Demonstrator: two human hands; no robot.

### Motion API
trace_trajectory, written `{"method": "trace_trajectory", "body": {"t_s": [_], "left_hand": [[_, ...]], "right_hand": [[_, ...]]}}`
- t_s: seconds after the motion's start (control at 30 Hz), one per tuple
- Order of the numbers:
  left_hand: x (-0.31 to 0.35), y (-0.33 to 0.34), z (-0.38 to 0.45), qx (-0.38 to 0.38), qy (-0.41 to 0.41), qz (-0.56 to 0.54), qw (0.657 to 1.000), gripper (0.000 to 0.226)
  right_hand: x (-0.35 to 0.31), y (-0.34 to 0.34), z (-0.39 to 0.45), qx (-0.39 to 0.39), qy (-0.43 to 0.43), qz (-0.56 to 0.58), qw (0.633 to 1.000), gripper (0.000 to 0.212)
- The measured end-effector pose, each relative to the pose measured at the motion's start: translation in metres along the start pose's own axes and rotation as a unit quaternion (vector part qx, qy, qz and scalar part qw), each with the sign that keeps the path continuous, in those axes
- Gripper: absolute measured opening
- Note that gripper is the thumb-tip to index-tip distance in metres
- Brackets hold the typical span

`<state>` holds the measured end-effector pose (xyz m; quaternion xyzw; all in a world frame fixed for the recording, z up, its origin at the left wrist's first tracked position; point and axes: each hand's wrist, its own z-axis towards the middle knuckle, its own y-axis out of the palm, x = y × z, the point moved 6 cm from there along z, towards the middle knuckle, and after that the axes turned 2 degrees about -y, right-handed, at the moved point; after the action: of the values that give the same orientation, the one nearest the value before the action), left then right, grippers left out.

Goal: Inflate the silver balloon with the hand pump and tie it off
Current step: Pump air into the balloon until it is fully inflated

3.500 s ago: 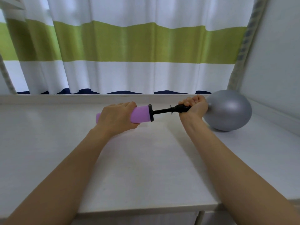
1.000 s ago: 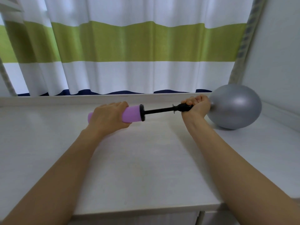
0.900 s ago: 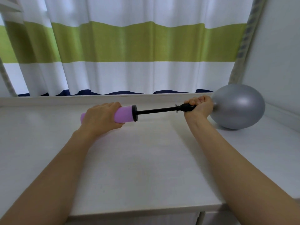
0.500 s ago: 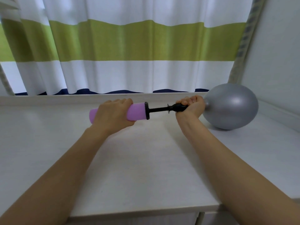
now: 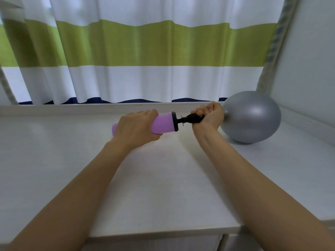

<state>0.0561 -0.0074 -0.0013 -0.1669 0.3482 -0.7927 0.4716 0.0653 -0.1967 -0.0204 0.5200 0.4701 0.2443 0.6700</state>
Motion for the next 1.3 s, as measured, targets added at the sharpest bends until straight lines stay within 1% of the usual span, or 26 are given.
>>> {"method": "trace_trajectory", "body": {"t_s": [0.23, 0.4, 0.47, 0.67, 0.9, 1.13, 1.3], "left_hand": [[-0.047, -0.001, -0.011, -0.033, -0.043, 0.004, 0.999, 0.038], [-0.072, 0.000, -0.018, -0.061, -0.083, -0.001, 0.995, 0.036], [-0.070, -0.002, -0.016, -0.057, -0.079, 0.000, 0.995, 0.036], [-0.026, -0.008, -0.003, -0.010, -0.010, 0.019, 1.000, 0.039], [0.011, -0.002, 0.000, -0.001, 0.004, 0.012, 1.000, 0.039], [0.006, 0.002, 0.000, -0.011, -0.006, -0.007, 1.000, 0.041], [-0.016, 0.001, -0.005, -0.010, -0.010, -0.002, 1.000, 0.038]], "right_hand": [[-0.024, -0.013, 0.012, 0.033, -0.028, 0.029, 0.999, 0.034], [-0.032, -0.019, 0.016, 0.043, -0.042, 0.027, 0.998, 0.032], [-0.031, -0.019, 0.016, 0.047, -0.044, 0.032, 0.997, 0.032], [-0.019, -0.013, 0.007, 0.039, -0.035, 0.042, 0.998, 0.033], [0.005, -0.001, -0.008, 0.017, -0.011, 0.014, 1.000, 0.032], [0.003, -0.001, -0.005, 0.010, -0.006, 0.000, 1.000, 0.035], [-0.007, -0.006, 0.002, 0.018, -0.015, 0.001, 1.000, 0.034]]}}
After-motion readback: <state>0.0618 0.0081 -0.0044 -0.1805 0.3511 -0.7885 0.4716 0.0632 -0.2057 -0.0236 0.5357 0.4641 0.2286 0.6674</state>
